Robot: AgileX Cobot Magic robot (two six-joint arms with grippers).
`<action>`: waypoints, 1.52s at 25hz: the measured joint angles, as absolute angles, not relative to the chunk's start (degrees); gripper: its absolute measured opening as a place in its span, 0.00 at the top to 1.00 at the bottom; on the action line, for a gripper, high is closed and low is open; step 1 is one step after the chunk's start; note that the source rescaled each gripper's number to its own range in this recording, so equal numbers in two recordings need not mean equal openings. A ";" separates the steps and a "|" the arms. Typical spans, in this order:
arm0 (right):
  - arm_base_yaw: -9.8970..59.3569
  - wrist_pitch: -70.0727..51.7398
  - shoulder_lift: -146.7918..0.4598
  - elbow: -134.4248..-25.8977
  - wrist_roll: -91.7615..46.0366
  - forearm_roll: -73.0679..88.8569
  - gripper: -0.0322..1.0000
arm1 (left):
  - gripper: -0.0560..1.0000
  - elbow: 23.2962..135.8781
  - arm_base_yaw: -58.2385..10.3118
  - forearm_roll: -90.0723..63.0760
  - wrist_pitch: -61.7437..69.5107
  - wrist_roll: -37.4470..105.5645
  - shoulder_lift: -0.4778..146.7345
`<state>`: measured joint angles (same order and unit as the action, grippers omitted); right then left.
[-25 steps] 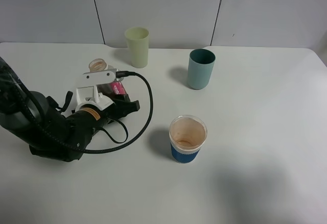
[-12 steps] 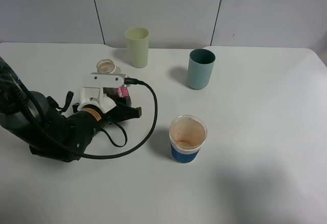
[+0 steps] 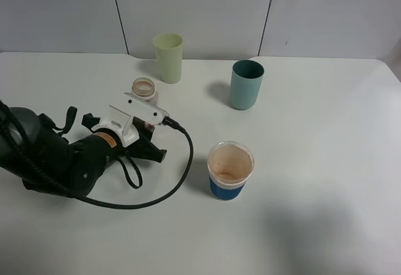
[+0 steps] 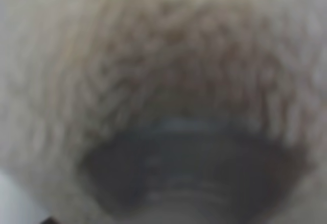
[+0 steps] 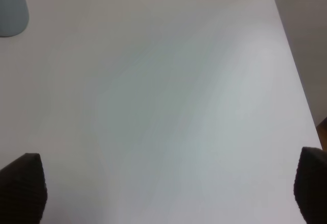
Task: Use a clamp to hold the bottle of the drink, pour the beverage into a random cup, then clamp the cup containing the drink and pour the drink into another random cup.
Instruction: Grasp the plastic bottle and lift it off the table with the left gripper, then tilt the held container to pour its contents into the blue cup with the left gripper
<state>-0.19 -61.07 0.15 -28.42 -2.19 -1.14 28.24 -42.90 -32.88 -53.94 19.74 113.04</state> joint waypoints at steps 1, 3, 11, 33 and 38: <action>-0.19 -61.07 0.15 -28.42 -2.19 -1.14 0.10 | 0.91 27.61 -42.90 -32.88 -53.69 20.27 111.88; -0.19 -61.07 0.15 -28.42 -2.19 -1.14 0.10 | 0.91 26.08 -42.90 -32.88 -53.30 21.09 109.68; -0.19 -61.07 0.15 -28.42 -2.19 -1.14 0.10 | 0.91 22.56 -43.70 -34.31 -47.36 28.14 101.22; -0.19 -61.07 0.15 -28.42 -2.19 -1.14 0.10 | 0.92 28.42 -54.78 -76.15 -44.46 91.47 88.22; -0.19 -61.07 0.15 -28.42 -2.19 -1.14 0.10 | 0.92 31.93 -58.31 -83.17 -48.17 103.19 88.16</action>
